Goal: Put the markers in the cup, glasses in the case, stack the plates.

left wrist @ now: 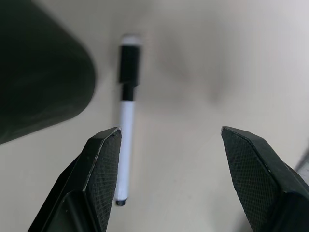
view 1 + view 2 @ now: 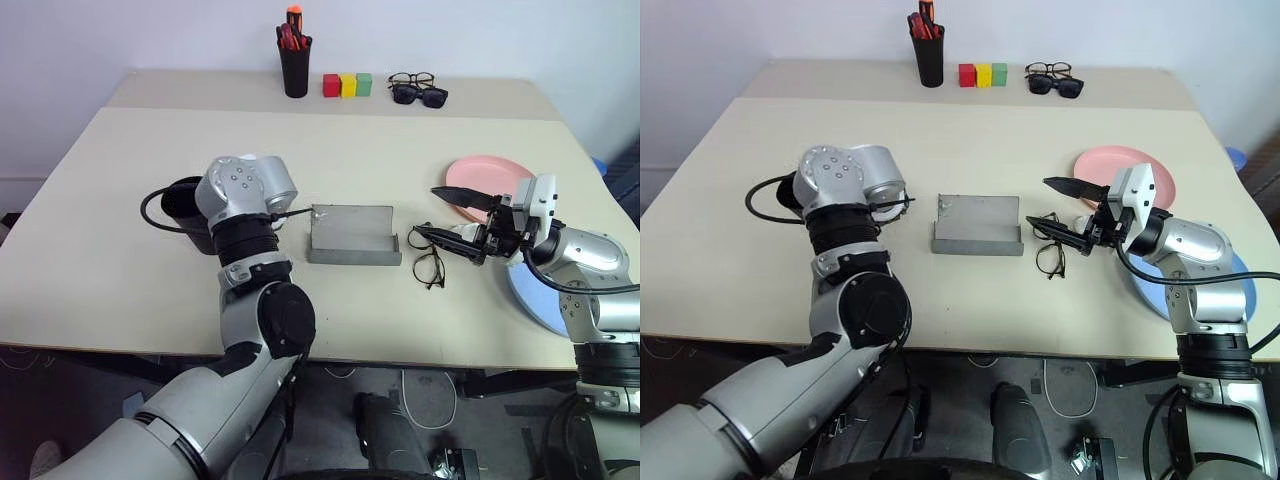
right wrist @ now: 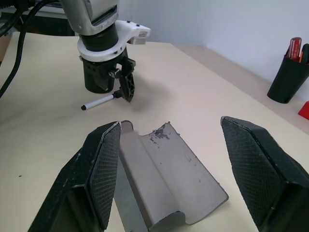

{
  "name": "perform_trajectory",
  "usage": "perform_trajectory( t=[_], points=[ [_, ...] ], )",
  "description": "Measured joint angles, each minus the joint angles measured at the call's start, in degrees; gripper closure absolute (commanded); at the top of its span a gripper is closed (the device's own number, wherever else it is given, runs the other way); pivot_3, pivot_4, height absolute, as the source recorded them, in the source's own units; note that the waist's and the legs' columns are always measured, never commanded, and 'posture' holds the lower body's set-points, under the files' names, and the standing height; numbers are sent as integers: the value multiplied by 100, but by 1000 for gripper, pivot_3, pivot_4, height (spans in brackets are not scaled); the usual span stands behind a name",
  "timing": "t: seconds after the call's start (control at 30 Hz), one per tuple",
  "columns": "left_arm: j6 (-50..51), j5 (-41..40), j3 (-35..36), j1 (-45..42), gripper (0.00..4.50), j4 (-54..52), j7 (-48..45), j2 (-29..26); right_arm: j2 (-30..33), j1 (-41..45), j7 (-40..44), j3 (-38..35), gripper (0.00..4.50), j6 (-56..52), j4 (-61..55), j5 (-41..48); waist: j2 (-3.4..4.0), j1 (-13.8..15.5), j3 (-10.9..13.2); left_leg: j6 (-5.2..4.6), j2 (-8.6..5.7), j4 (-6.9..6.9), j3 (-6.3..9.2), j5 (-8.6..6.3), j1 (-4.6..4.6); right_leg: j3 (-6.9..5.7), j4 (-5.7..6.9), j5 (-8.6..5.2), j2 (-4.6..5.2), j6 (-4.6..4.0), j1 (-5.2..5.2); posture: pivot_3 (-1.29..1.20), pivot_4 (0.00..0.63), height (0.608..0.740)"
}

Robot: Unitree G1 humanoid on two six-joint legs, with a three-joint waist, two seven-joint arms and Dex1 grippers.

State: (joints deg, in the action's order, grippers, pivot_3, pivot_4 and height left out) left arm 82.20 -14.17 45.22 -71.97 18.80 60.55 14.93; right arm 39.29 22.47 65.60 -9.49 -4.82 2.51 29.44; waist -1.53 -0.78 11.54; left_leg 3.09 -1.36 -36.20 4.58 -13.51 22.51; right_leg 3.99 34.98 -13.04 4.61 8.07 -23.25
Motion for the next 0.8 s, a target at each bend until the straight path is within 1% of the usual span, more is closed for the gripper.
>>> perform_trajectory(
  t=[0.13, 0.27, 0.33, 0.43, 0.53, 0.63, 0.8],
  points=[
    [162, 147, -424, 112, 1173, 21, -399, -26, 10, -1, 0, -1, 1129, -32, 0, 1, 0, -14, 0, 0, 0, 1, 0, 0, 0, 0, 0, 1, 0, -1, -1, 0, 150, 740],
    [409, 320, -1018, 285, 1173, -133, -888, -68, 17, -2, -6, -4, 1129, -48, -2, 0, 0, -13, 0, 0, 0, 1, 0, 0, 1, 0, 0, 1, 0, -1, -1, 0, 150, 740],
    [481, 404, -1497, 501, 1173, -330, -1175, -151, 21, -3, -12, -7, 1129, -49, -3, 0, 1, -20, 0, 0, 0, 4, 0, 0, -1, 0, 1, 1, 0, -3, -2, 0, 150, 740],
    [556, 540, -1889, 912, 1173, -571, -1491, -286, 44, -21, -21, -22, 1129, -50, -3, 0, 3, -34, -1, 0, 1, 5, 1, 0, -3, 1, 5, 2, 0, -3, -3, 0, 150, 740],
    [722, 768, -1907, 1183, 1173, -785, -1668, -348, 58, -26, -37, -30, 1129, -51, -3, -3, 1, -20, 0, 3, 1, 1, 2, 2, 1, 0, 5, 2, 0, -4, -5, 0, 150, 740],
    [883, 967, -1832, 1195, 1173, -1090, -1797, -348, 59, -23, -44, -30, 1129, -54, -2, -4, 1, -7, 0, 4, 0, 0, 2, 3, 1, 0, 5, 2, 1, -3, -3, 0, 150, 740],
    [983, 1208, -1645, 1276, 1173, -1223, -2042, -349, 93, 6, -8, -27, 1129, -70, 45, -11, 1, -6, 0, 4, 0, 1, 2, 3, 1, 0, 4, 2, 1, -3, -3, 0, 150, 740]
  ],
)
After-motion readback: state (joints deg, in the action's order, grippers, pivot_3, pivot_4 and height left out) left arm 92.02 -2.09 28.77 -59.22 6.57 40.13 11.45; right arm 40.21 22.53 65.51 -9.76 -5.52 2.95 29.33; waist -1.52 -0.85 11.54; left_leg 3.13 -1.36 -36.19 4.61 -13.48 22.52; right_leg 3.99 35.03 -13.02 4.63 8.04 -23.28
